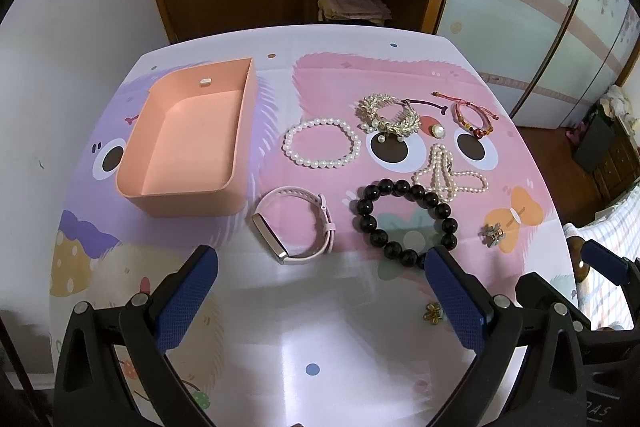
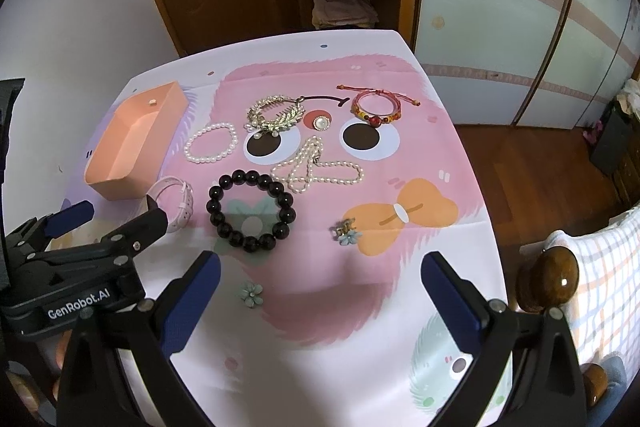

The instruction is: Organize jewelry

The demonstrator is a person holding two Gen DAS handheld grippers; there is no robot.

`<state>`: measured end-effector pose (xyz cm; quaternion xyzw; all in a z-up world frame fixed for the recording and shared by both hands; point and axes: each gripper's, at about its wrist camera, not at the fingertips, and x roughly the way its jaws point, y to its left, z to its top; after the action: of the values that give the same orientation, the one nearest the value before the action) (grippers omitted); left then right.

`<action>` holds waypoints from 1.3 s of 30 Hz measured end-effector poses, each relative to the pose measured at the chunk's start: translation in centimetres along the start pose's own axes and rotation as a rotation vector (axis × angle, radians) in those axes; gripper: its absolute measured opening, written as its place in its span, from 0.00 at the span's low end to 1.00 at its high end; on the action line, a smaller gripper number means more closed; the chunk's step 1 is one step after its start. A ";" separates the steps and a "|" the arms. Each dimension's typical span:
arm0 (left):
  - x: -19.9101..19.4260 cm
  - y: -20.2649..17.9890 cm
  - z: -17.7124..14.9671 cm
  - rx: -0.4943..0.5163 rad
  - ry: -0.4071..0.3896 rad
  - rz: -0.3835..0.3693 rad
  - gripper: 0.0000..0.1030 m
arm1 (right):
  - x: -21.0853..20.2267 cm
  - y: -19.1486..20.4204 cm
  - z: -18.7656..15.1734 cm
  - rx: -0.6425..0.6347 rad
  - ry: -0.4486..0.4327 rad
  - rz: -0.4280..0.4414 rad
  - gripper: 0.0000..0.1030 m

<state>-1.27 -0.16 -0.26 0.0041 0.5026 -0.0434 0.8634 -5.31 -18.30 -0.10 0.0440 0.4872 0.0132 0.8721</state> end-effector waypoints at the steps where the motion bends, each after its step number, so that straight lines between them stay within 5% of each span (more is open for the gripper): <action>1: 0.0 0.0 0.0 -0.002 0.002 -0.001 0.99 | 0.0 0.0 0.0 0.001 0.000 0.001 0.98; 39: -0.4 -2.4 -2.0 0.110 -0.030 -0.028 0.98 | -0.9 -1.3 -1.6 -0.010 -0.019 0.002 0.98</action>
<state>-3.38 -2.38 -0.84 0.0440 0.4865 -0.0830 0.8686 -7.16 -19.51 -0.26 0.0400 0.4786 0.0160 0.8770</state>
